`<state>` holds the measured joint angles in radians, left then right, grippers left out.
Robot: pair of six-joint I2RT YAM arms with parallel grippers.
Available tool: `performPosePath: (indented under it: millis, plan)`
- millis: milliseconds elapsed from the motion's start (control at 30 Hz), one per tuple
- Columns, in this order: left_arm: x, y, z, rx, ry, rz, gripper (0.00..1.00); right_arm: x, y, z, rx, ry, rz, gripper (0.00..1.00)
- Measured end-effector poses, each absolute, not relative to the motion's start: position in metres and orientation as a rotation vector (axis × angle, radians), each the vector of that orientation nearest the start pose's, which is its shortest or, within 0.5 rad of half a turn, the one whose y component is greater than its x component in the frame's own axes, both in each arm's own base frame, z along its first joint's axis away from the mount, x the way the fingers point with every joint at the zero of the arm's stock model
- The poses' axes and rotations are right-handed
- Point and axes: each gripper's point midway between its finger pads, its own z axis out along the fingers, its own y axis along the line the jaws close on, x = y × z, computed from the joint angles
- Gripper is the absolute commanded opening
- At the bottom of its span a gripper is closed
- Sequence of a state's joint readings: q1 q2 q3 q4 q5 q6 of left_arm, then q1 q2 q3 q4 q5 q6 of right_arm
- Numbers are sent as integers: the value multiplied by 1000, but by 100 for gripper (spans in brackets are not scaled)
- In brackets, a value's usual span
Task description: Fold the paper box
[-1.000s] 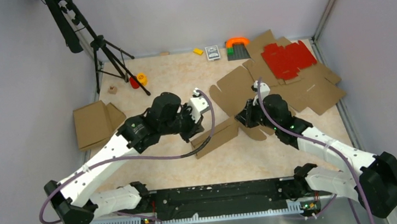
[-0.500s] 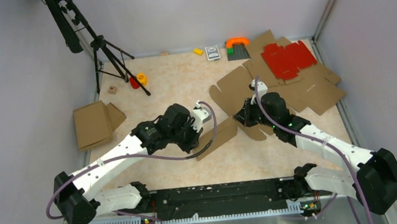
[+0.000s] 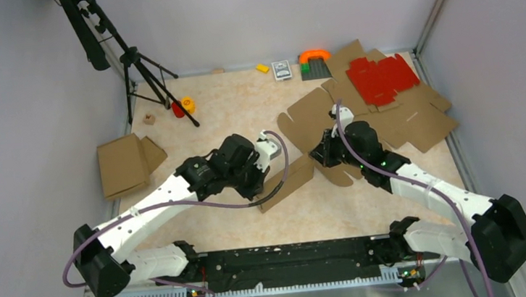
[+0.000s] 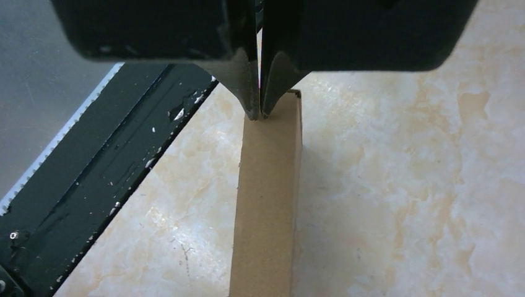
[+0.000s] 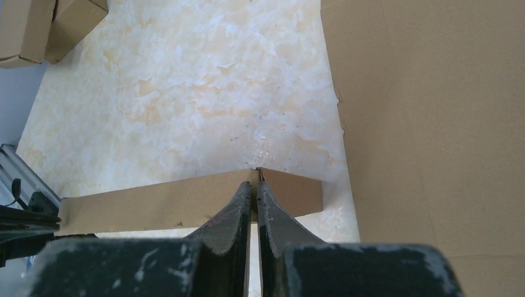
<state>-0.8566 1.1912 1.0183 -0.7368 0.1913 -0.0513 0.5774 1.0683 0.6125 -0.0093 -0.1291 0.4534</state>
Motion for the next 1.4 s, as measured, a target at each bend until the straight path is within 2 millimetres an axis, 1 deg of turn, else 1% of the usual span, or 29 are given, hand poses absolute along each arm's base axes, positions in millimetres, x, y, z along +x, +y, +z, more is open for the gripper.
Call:
performPosePath:
  millis: [100,167,233,333,400,467,633,667,1000,1100,1233,1333,1400]
  plan:
    - [167,-238,165,1061,2316,-572,0,266,222,148,-218,2117,762,3]
    - [167,-235,180,1042,2285,-572,0,266,222,148,-217,2119,762,3]
    - [167,-234,189,1030,2264,-577,0,266,222,148,-219,2121,760,3]
    - [166,-230,197,1008,2243,-578,0,266,222,148,-222,2121,759,3]
    - [166,-230,195,997,2246,-577,0,266,222,147,-224,2121,759,3]
    - [166,-232,188,995,2253,-586,0,267,222,147,-224,2121,759,3]
    - [152,-232,148,1043,2371,-612,0,267,223,148,-228,2123,760,3]
    - [151,-234,147,1044,2380,-623,0,267,223,148,-227,2122,758,3]
    - [153,-232,151,1026,2412,-597,0,268,222,148,-224,2122,757,3]
    - [156,-232,159,1017,2398,-589,0,268,222,148,-224,2123,757,3]
    - [161,-236,177,1000,2331,-609,0,268,222,148,-224,2123,757,3]
    - [164,-239,181,993,2305,-615,0,268,222,148,-224,2123,756,3]
    - [166,-241,177,994,2308,-616,0,268,222,148,-224,2123,757,3]
